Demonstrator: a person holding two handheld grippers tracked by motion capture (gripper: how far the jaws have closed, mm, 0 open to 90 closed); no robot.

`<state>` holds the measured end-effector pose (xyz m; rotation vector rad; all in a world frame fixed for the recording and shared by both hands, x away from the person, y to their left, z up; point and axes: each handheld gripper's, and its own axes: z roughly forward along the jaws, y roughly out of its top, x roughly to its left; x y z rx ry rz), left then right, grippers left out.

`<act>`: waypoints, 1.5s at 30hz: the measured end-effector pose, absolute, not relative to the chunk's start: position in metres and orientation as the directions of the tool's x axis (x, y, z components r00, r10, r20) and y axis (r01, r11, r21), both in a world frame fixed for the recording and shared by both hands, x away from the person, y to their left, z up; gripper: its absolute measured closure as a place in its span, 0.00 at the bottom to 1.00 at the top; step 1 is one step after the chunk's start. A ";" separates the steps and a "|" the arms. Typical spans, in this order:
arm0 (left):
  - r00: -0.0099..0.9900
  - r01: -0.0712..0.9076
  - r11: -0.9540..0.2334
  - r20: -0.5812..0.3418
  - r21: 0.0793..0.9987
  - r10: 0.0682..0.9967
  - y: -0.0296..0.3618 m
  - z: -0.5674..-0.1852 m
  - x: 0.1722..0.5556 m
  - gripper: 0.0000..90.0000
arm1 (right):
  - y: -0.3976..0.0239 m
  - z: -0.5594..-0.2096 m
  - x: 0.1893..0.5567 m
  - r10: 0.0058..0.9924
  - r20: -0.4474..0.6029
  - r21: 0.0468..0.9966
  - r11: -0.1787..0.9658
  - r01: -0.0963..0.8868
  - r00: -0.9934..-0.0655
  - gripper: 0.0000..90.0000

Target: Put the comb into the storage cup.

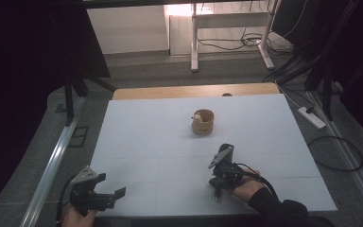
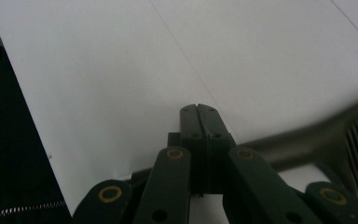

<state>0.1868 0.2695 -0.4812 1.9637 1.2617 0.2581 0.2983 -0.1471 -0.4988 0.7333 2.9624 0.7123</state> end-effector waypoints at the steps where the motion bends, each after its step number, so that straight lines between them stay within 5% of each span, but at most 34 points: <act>1: 0.487 0.686 -0.210 -0.226 0.697 0.843 0.270 -0.481 0.187 0.03 | -0.149 -0.499 0.298 0.446 0.099 0.429 0.787 0.443 -0.889 1.00; 45: 0.479 0.695 -0.202 -0.235 0.690 0.846 0.270 -0.482 0.188 0.03 | -0.256 -0.491 0.317 0.637 0.050 0.427 0.682 0.593 -0.769 1.00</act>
